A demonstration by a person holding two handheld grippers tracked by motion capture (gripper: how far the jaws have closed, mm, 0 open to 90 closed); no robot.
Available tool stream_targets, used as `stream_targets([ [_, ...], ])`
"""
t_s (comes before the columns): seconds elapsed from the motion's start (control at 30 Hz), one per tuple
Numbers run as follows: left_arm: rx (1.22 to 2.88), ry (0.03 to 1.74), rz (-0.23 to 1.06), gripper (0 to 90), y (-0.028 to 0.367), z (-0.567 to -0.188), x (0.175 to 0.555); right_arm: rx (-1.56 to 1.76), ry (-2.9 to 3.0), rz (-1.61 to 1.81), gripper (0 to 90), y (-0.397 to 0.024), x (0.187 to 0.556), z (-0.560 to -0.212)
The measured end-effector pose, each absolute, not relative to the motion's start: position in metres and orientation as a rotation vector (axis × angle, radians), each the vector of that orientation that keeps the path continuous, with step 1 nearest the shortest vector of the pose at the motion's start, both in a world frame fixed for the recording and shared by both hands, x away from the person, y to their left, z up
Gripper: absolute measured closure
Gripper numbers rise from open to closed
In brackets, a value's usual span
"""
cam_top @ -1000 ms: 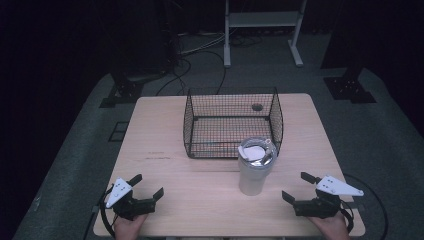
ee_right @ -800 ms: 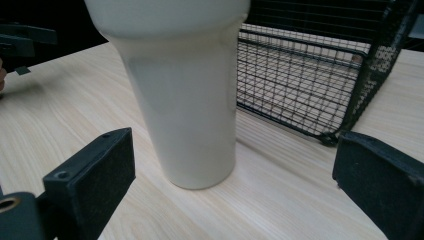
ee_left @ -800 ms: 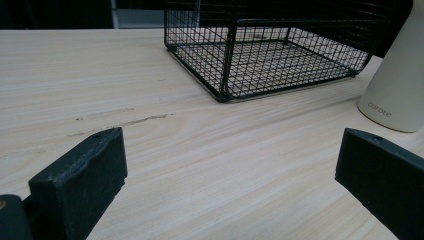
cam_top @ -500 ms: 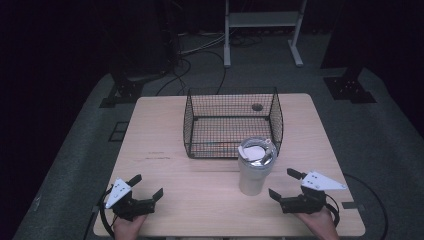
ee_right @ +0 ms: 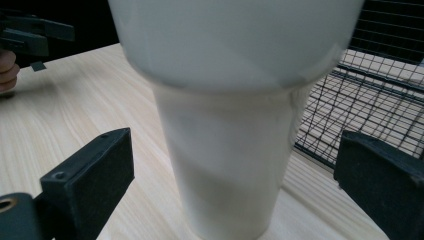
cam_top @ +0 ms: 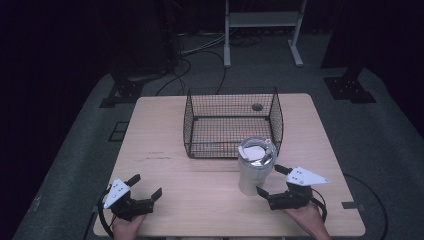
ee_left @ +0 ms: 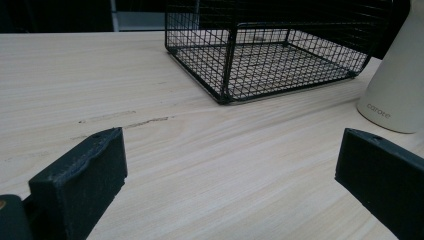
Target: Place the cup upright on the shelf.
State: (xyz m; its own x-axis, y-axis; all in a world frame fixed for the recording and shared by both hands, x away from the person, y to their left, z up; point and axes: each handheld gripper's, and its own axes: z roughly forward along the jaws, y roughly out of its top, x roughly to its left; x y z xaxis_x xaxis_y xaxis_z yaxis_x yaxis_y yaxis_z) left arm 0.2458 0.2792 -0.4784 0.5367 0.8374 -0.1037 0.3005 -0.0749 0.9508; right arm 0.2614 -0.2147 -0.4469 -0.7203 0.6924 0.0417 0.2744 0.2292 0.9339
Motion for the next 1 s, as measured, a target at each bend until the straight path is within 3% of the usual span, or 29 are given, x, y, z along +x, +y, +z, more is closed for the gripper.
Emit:
stream_targets([
  [1.0,1.628,0.985,0.596,0.0,0.283,-0.477,0.244,0.848,2.067,1.593,2.1,-0.190,0.286,-0.455],
])
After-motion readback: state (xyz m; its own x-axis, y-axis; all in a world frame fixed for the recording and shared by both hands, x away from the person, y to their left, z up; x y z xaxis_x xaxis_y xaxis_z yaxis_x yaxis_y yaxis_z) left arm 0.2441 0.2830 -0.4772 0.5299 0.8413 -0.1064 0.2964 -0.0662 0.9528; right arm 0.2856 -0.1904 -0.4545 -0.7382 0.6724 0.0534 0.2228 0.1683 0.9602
